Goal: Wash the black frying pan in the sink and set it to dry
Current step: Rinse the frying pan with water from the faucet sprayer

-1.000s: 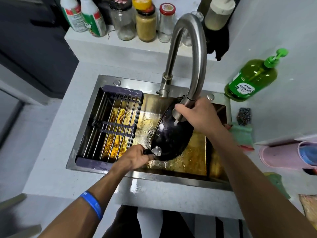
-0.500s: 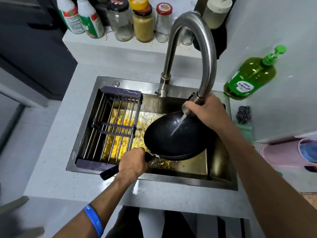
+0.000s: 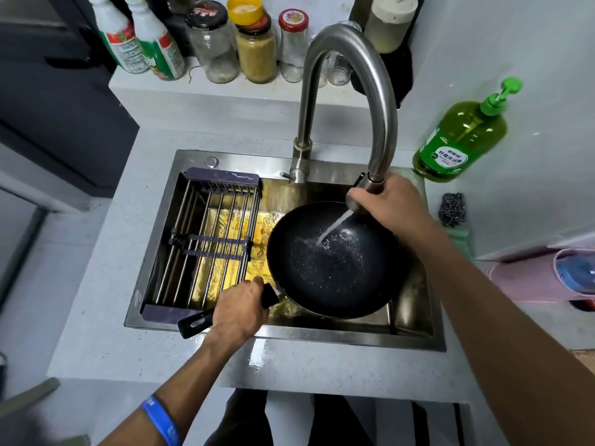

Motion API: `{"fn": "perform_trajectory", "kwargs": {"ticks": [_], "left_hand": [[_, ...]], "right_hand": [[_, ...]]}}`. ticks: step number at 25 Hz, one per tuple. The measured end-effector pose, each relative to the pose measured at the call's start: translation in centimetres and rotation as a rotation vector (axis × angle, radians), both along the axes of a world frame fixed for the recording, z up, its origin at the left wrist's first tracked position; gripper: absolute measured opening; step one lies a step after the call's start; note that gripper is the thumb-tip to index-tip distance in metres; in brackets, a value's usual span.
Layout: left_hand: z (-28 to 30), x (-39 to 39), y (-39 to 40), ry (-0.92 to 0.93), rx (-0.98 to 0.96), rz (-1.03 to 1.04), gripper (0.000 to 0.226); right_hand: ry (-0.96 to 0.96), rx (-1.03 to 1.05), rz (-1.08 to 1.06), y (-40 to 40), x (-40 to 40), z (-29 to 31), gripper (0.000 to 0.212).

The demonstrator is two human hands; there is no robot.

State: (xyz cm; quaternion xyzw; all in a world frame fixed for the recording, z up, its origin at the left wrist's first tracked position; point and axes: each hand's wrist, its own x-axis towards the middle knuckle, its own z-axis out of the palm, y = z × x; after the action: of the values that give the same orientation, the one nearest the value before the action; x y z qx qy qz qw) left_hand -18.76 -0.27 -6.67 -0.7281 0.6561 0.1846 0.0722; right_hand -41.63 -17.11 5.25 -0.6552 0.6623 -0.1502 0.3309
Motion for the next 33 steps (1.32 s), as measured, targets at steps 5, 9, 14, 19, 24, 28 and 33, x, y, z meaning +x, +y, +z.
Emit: {"fn": "perform_trajectory", "kwargs": {"ticks": [5, 9, 14, 19, 24, 28, 33], "left_hand": [[0.2, 0.1, 0.1, -0.001, -0.019, 0.015, 0.031], [0.7, 0.2, -0.4, 0.019, 0.049, 0.036, 0.032], [0.6, 0.3, -1.3, 0.223, 0.262, 0.124, 0.032], [-1.9, 0.6, -2.1, 0.691, 0.398, 0.43, 0.055], [0.4, -1.1, -1.5, 0.194, 0.248, 0.063, 0.027], [0.7, -1.2, -1.7, -0.03, 0.066, -0.053, 0.024], [-1.7, -0.4, -1.3, -0.091, 0.07, -0.106, 0.035]], "right_hand": [[-0.102, 0.124, 0.072, 1.7, 0.5, -0.3, 0.028], [-0.03, 0.075, 0.026, 0.1, -0.3, 0.3, 0.028], [-0.026, 0.212, 0.108, -0.2, -1.2, 0.8, 0.031], [-0.049, 0.201, 0.108, -0.2, -1.1, 0.7, 0.038], [-0.033, 0.158, 0.048, 0.5, -0.8, 0.2, 0.035], [0.003, 0.046, -0.006, 0.7, -0.5, -0.9, 0.034], [-0.064, 0.018, -0.046, 0.1, -0.3, -2.1, 0.033]]}}
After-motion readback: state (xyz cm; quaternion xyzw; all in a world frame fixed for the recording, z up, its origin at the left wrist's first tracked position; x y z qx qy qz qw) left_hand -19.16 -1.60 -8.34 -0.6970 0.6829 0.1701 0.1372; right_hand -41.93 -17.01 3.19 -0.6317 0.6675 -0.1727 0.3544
